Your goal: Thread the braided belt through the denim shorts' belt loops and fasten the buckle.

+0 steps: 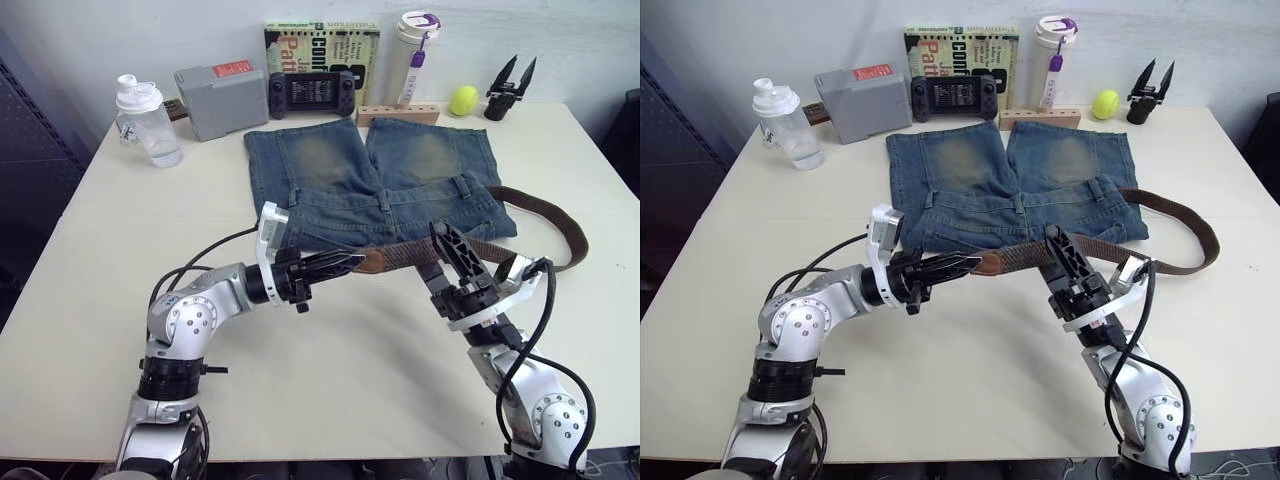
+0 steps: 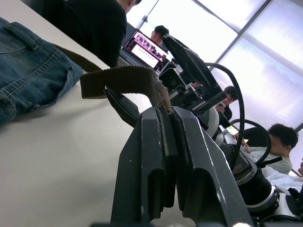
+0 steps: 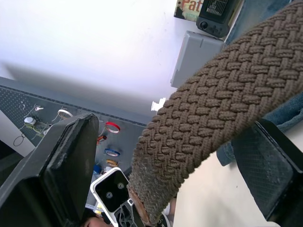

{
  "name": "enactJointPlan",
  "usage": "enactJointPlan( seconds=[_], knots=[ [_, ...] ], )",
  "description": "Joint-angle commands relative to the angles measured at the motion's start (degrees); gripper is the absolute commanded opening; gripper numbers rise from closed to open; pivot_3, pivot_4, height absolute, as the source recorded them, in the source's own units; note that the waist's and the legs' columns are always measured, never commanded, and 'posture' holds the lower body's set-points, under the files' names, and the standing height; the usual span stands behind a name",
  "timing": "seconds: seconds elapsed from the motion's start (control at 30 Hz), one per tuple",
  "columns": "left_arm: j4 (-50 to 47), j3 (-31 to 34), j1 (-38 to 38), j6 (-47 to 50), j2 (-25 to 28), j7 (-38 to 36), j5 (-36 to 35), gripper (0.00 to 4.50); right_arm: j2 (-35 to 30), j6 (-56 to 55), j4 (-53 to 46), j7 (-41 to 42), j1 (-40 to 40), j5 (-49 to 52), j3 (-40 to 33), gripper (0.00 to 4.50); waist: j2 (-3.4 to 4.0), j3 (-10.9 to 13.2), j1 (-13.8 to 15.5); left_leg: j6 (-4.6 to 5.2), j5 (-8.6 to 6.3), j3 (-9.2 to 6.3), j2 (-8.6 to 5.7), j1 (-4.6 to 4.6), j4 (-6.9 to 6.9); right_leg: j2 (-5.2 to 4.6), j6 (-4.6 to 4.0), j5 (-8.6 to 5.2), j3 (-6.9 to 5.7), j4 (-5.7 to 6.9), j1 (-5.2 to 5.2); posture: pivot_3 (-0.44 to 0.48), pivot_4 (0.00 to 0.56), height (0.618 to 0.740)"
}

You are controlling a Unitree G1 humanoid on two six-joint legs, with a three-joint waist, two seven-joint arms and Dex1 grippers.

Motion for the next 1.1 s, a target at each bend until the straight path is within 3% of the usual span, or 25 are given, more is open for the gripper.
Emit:
enactJointPlan(
  seconds=[0.03, 0.1, 0.3, 0.33, 0.53, 0.57, 0.67, 0.9, 1.0, 1.1],
  knots=[
    [0.4, 0.9, -1.1, -1.0, 0.4, -0.6, -0.9, 0.0, 0.2, -0.6, -2.6, 1.0, 0.6, 0.5, 0.4, 3.96, 0.0, 0.0, 0.0, 0.0, 0.0, 0.0, 0.0, 0.0, 0.0, 0.0, 0.0, 0.0, 0.0, 0.0, 0.0, 0.0, 0.15, 0.731],
    [0.5, 0.7, -1.2, -1.2, 0.5, -0.6, -0.9, 0.0, 0.0, -0.5, -2.7, 1.5, 0.8, 0.0, 0.7, 3.25, 0.0, 0.0, 0.0, 0.0, 0.0, 0.0, 0.0, 0.0, 0.0, -0.01, 0.0, 0.0, 0.0, 0.0, 0.0, 0.0, 0.15, 0.731],
    [0.3, 0.2, -0.8, -1.2, 0.7, -0.4, -1.0, 0.0, 0.9, -1.6, -2.4, 1.2, 0.8, -0.7, 0.8, 0.31, 0.0, 0.0, 0.0, 0.0, 0.0, -0.01, 0.0, -0.01, -0.01, -0.01, 0.0, 0.0, 0.01, -0.02, 0.0, 0.0, 0.15, 0.731],
    [0.2, 0.1, -0.8, -1.2, 0.8, -0.4, -0.9, 0.0, 1.0, -1.7, -2.5, 1.4, 0.7, -0.7, 0.8, 0.06, 0.0, 0.0, 0.0, 0.0, 0.0, 0.0, 0.0, -0.01, -0.01, -0.01, 0.0, 0.0, 0.01, -0.02, 0.0, 0.0, 0.15, 0.731],
    [-0.2, -0.7, -0.5, -1.0, 1.2, 0.0, -0.1, 0.0, 1.3, -2.1, -3.2, 1.6, 0.8, -0.9, 1.4, 0.06, 0.0, 0.0, 0.0, 0.0, 0.0, -0.01, 0.0, -0.01, -0.01, -0.01, 0.0, 0.0, 0.01, -0.02, 0.0, 0.0, 0.15, 0.731],
    [0.0, -1.3, -0.6, -1.7, 1.3, 0.3, 1.1, 0.61, 1.4, -2.4, -3.3, 1.6, 0.7, -1.0, 1.4, 0.0, 0.0, 0.0, 0.0, 0.0, 0.0, -0.01, 0.0, -0.01, -0.01, -0.01, 0.0, 0.0, 0.01, -0.02, 0.0, 0.0, 0.15, 0.731],
    [0.3, -3.5, -0.9, -3.3, 2.2, -0.3, 3.8, 1.52, 2.0, -3.8, -3.2, 1.2, 0.3, -0.7, 0.7, 0.0, 0.0, 0.0, 0.0, 0.0, 0.0, -0.01, 0.0, -0.01, -0.01, -0.01, 0.0, 0.0, 0.01, -0.02, 0.0, 0.0, 0.15, 0.731],
    [7.3, -11.0, -4.3, -22.1, 7.2, -4.8, 20.8, 4.48, 1.1, -6.9, -2.4, 1.3, 0.3, 3.0, -4.8, 0.0, 0.02, 0.0, 0.2, 0.0, 0.0, 0.07, -0.01, -0.01, -0.06, 0.01, -0.01, 0.0, 0.01, -0.06, -0.02, 0.0, 0.15, 0.731],
    [21.7, -17.5, -10.5, -42.4, 7.6, -1.8, 37.1, 4.48, -0.1, -8.2, -2.3, 1.1, 0.6, 5.1, -8.7, 0.0, 0.02, 0.0, 0.3, 0.0, 0.0, 0.54, -0.02, -0.01, -0.06, 0.02, -0.01, 0.0, 0.0, -0.1, -0.02, 0.0, 0.15, 0.731],
    [36.9, -21.7, -16.6, -58.0, 5.7, 2.6, 47.8, 4.48, -0.9, -8.8, -2.7, 1.2, 0.9, 6.5, -10.9, 0.0, 0.02, 0.0, 0.4, 0.01, 0.0, 0.59, -0.07, -0.02, -0.08, 0.02, 0.01, 0.0, -0.01, -0.15, -0.01, 0.0, 0.15, 0.731]
  ],
)
